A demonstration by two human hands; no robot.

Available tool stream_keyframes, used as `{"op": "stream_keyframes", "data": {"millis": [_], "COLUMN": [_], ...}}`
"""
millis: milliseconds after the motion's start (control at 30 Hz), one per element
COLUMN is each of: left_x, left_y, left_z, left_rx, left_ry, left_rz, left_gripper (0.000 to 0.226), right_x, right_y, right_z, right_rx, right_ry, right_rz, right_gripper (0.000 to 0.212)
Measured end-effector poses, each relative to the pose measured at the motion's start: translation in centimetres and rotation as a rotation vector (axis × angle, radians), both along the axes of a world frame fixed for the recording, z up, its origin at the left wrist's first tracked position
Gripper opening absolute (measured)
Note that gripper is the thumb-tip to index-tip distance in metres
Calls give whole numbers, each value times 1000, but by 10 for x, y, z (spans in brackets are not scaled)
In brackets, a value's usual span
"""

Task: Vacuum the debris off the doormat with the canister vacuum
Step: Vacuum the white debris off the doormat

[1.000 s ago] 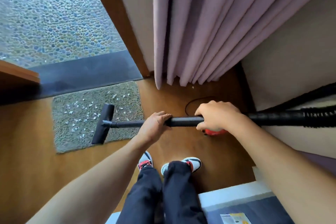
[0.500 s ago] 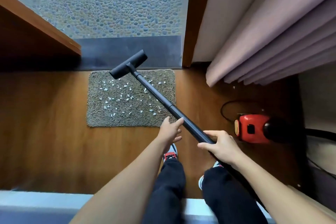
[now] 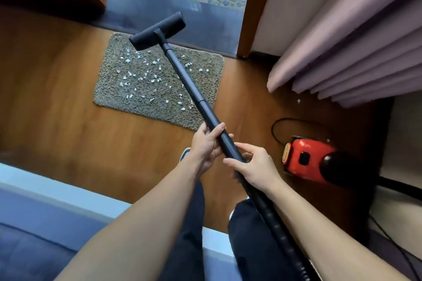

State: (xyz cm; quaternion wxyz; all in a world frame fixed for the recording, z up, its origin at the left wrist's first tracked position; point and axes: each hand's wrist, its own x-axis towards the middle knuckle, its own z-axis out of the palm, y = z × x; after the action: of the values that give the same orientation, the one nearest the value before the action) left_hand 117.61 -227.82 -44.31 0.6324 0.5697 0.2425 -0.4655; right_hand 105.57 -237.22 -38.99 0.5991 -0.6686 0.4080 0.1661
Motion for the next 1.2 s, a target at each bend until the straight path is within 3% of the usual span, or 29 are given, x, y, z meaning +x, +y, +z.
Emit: {"op": "stream_keyframes", "data": {"millis": [133,267,367,433,533,667,1033,1200], "left_x": [-31,-58,-79,-84,-86,-98,-129,-145], "left_y": [3,5,9,8,0,-8,-27,-33], "left_z": [-27,-55,-72,-80,-92,-107,-148,-154], "left_rx": [22,21,2,-13,-46,-75,-99,-110], "left_ry": [-29,-35,-32,-34,-36,-26,29,66], "left_rz": [22,19,40,45,45,43,53,74], "left_gripper": [11,10,11,12,10,8,18,27], "right_x": [-29,-61,-91,-117,-162,-206,-222,-233], "right_y": [3,-1,-19,-47,-98,-138,-140,-139], "right_z": [-30,-67,-95,-125,-178,-226,-290,-300], "right_rx": [9,-35,-18,-180,-487,-598,-665,-731], "right_ry": [-22,-5,-33,29,285,537,637,564], "right_rz": [41,163,192,156,334,635,717,731], "right_gripper": [35,52,32,29,47,78,92,91]}}
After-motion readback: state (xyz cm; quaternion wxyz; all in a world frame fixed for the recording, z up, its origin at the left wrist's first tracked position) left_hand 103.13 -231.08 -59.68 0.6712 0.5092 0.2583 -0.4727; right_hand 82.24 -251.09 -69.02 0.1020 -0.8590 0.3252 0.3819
